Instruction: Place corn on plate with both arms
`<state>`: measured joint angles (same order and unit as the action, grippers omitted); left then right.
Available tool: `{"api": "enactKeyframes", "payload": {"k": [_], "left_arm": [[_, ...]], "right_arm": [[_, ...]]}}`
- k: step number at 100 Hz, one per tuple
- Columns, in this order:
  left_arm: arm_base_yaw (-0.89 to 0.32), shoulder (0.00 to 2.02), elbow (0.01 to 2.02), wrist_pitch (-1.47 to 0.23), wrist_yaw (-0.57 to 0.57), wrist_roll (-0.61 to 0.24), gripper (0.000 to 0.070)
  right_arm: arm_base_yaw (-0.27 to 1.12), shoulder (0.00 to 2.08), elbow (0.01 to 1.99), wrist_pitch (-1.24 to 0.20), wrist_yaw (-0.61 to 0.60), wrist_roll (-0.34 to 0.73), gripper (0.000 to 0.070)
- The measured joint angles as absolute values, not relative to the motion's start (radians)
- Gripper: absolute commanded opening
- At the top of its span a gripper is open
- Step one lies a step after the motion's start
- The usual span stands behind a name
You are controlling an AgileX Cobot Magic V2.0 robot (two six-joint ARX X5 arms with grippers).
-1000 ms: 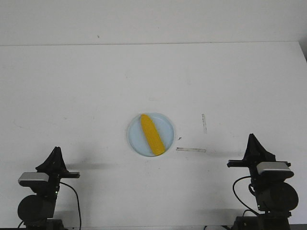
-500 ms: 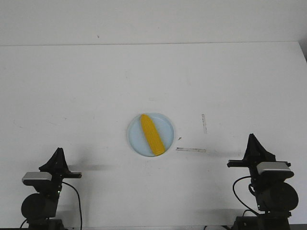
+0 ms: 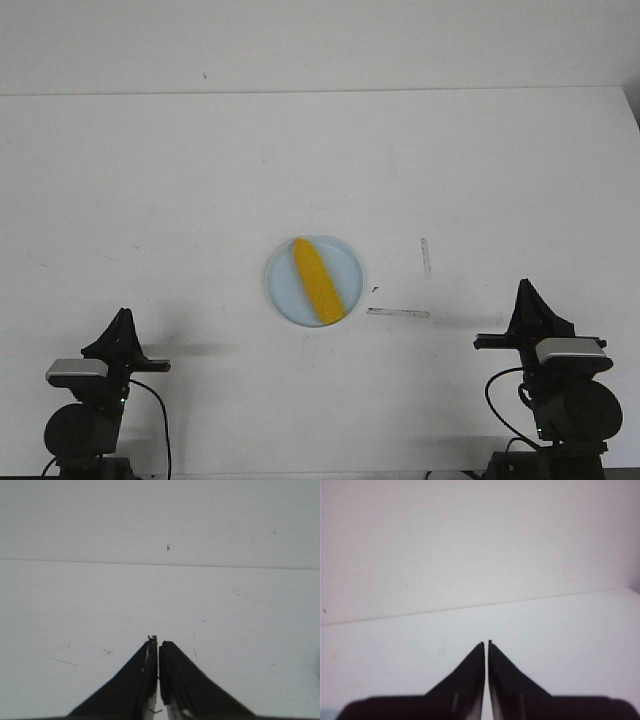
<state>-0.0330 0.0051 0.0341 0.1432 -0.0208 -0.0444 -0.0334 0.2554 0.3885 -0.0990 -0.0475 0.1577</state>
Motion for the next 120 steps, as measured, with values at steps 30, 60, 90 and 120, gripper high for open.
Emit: {"api": "enactKeyframes", "payload": {"k": [30, 60, 90, 120], "left_arm": [[-0.033, 0.005, 0.034, 0.143, -0.021, -0.044, 0.0001], [-0.033, 0.005, 0.034, 0.143, -0.021, -0.044, 0.0001], [-0.033, 0.005, 0.034, 0.143, -0.021, -0.044, 0.0001], [-0.033, 0.005, 0.034, 0.143, -0.021, -0.044, 0.0001]], "right_arm": [[-0.033, 0.255, 0.389, -0.099, -0.047, 0.158, 0.0010], [-0.033, 0.255, 0.389, -0.099, -0.047, 0.158, 0.0010], [-0.033, 0.192, 0.352, -0.093, -0.048, 0.108, 0.0010], [-0.028, 0.067, 0.181, -0.009, -0.051, 0.082, 0.0010]]}}
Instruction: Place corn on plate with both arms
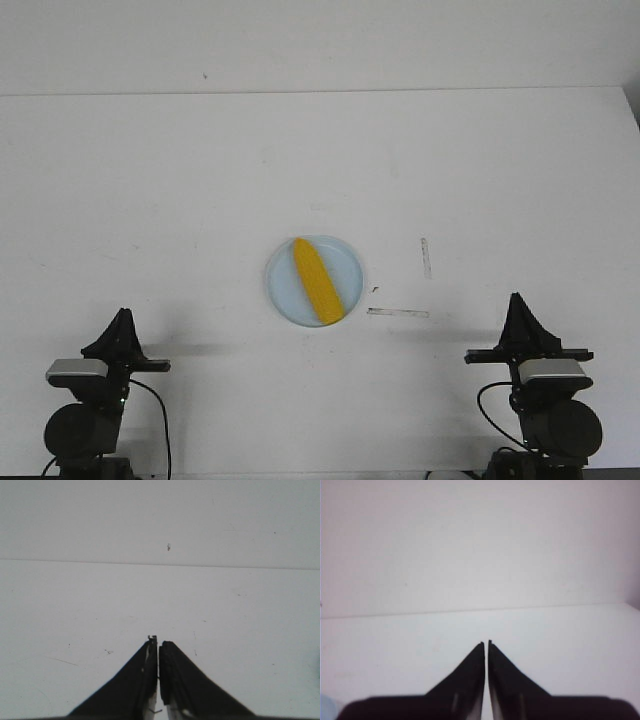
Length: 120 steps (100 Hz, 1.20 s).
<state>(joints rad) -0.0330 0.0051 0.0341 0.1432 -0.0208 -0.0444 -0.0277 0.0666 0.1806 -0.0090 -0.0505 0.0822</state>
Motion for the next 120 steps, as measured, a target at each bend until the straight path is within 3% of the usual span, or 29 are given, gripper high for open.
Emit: {"api": "enactKeyframes", "payload": {"k": [45, 120], "left_arm": [[-0.033, 0.005, 0.034, 0.144, -0.021, -0.044, 0.0001], [-0.033, 0.005, 0.034, 0.143, -0.021, -0.044, 0.0001]], "right_arm": [[0.020, 0.002, 0.014, 0.088, -0.051, 0.082, 0.0010], [0.026, 0.001, 0.014, 0.110, -0.051, 0.082, 0.0010]]}}
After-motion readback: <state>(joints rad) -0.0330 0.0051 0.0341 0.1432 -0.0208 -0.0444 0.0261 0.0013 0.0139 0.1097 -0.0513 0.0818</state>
